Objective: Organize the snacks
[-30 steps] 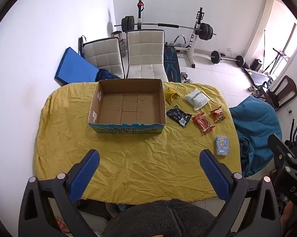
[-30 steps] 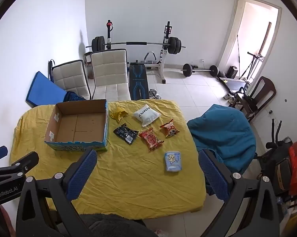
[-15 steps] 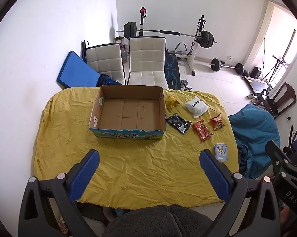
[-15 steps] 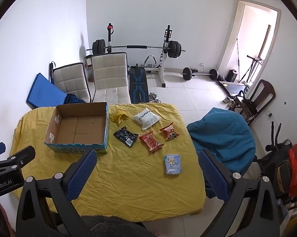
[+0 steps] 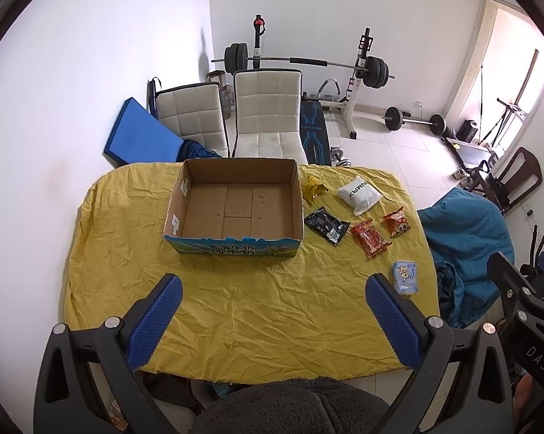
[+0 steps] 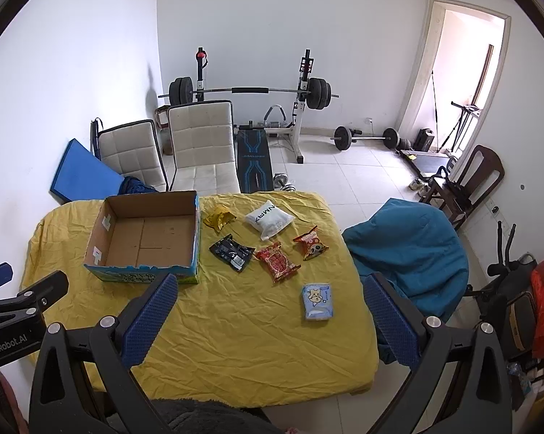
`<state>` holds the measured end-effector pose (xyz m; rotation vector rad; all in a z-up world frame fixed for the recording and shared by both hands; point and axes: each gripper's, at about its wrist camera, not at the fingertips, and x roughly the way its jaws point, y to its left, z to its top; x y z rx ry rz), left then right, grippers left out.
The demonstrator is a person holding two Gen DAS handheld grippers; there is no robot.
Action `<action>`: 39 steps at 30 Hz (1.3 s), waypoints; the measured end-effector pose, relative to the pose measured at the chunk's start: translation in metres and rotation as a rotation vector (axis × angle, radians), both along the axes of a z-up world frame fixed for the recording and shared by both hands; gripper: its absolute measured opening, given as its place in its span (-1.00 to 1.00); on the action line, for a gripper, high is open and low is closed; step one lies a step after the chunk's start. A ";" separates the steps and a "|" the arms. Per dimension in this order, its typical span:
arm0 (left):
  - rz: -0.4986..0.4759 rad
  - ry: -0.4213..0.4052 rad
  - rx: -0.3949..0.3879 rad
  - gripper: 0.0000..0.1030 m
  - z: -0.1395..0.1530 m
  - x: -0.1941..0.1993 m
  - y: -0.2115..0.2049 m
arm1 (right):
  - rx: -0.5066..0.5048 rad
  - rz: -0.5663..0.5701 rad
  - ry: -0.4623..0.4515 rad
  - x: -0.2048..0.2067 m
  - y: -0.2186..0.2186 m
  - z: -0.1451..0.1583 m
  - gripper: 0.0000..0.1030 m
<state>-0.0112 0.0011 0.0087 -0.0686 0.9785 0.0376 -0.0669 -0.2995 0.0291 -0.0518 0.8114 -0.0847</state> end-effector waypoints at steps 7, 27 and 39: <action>0.010 0.001 -0.001 1.00 -0.001 -0.001 0.003 | -0.006 0.000 -0.004 0.001 -0.003 0.004 1.00; 0.023 -0.003 0.015 1.00 0.003 0.000 0.009 | -0.004 0.001 -0.014 0.008 -0.004 0.005 1.00; 0.013 0.007 0.007 1.00 0.001 0.004 0.004 | -0.002 -0.014 -0.014 0.017 -0.005 0.004 1.00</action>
